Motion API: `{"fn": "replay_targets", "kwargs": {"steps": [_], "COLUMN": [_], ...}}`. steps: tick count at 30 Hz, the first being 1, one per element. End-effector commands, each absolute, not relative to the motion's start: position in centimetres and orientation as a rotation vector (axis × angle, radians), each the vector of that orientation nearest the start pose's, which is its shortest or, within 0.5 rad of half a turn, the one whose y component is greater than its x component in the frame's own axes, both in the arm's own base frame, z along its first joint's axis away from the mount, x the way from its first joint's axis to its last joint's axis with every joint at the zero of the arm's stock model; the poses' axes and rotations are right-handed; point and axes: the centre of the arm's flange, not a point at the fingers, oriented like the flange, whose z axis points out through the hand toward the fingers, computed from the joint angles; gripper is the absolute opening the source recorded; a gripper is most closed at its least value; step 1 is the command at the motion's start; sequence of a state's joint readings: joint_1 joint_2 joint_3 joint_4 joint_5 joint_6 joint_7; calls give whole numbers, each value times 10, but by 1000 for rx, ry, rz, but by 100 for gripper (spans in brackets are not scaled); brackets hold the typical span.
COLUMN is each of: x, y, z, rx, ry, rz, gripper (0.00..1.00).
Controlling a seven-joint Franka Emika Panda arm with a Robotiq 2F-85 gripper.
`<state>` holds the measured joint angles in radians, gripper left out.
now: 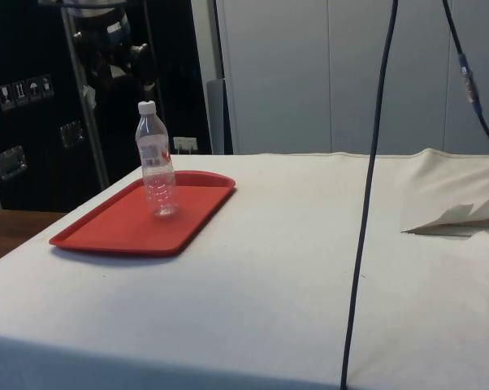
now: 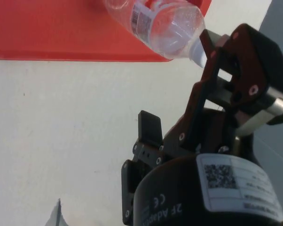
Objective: Place the bottle upright on the tray.
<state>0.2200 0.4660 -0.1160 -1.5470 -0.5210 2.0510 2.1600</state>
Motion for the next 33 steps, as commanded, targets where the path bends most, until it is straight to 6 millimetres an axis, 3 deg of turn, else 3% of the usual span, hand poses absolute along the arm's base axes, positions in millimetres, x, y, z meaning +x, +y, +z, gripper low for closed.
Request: {"fn": "replay_targets", "kwargs": {"steps": [1, 26, 33], "x": [691, 695, 688], "y": [55, 30, 26], "z": [397, 411, 418], "rx": [-1996, -1981, -1957], "ry": [2513, 2479, 2451], "rz": [-774, -632, -553], "gripper": [100, 100, 100]}}
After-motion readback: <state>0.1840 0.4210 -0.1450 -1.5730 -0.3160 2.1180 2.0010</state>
